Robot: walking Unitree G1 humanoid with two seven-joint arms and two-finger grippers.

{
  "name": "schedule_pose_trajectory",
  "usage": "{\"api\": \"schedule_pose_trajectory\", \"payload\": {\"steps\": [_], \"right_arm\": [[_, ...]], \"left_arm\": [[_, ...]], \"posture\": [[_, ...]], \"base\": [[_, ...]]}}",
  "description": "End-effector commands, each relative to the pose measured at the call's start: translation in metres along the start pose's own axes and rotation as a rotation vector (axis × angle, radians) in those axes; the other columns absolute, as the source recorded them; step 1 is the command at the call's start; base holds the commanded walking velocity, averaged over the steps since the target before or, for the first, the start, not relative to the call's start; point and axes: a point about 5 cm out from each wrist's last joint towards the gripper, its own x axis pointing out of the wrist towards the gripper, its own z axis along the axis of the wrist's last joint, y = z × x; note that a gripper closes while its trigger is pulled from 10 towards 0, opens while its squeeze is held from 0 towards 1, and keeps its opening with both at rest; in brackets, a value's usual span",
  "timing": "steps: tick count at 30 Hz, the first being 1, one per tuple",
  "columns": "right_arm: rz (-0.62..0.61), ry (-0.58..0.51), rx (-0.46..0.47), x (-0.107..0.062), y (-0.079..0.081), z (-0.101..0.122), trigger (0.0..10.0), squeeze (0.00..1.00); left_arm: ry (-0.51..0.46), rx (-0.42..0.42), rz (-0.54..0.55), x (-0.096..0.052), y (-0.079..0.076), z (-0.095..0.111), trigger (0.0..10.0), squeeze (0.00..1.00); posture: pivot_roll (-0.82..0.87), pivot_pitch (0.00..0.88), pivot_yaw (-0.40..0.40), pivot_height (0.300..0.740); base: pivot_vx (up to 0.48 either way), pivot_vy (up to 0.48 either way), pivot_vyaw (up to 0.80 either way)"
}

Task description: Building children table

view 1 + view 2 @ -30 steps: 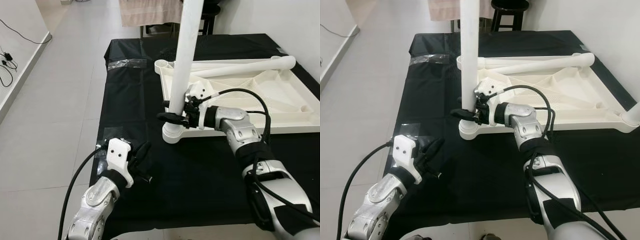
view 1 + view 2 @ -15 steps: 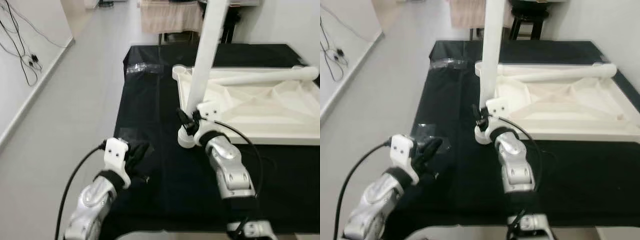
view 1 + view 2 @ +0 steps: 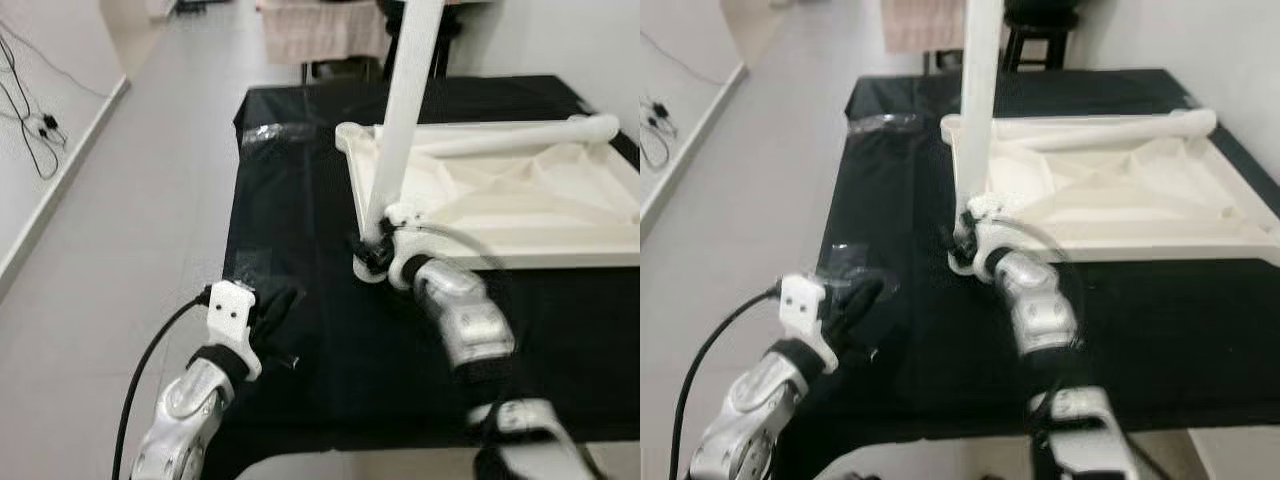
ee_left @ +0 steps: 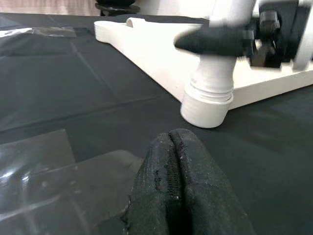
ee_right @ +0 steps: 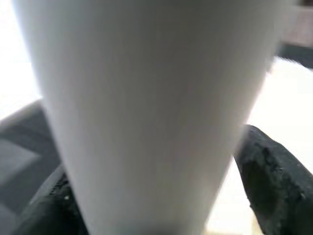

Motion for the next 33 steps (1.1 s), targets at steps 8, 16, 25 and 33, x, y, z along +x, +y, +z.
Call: {"api": "schedule_pose_trajectory", "payload": {"steps": [8,16,25,33], "right_arm": [[0.431,0.044,-0.064,-0.006,-0.007,-0.001,10.0,0.0],[0.41,0.035,0.051,0.003,-0.018,0.0,0.0,0.0],[0.428,0.03,0.087,-0.002,-0.024,-0.008,0.0,0.0],[0.196,0.044,0.034,-0.02,-0.024,-0.024,0.0,0.0]], "left_arm": [[0.02,0.011,-0.002,0.0,-0.002,-0.005,10.0,0.0],[0.023,0.025,-0.002,0.0,-0.003,-0.005,10.0,0.0],[0.024,0.035,0.001,-0.001,-0.004,-0.005,10.0,0.0],[0.022,0.029,-0.003,-0.001,-0.004,-0.004,10.0,0.0]], "posture": [[0.07,0.118,-0.013,0.74],[0.08,0.119,-0.018,0.74],[0.06,0.126,-0.022,0.74],[0.03,0.144,-0.02,0.74]], "base": [[0.0,0.0,0.0],[0.0,0.0,0.0],[0.0,0.0,0.0],[0.0,0.0,0.0]]}}
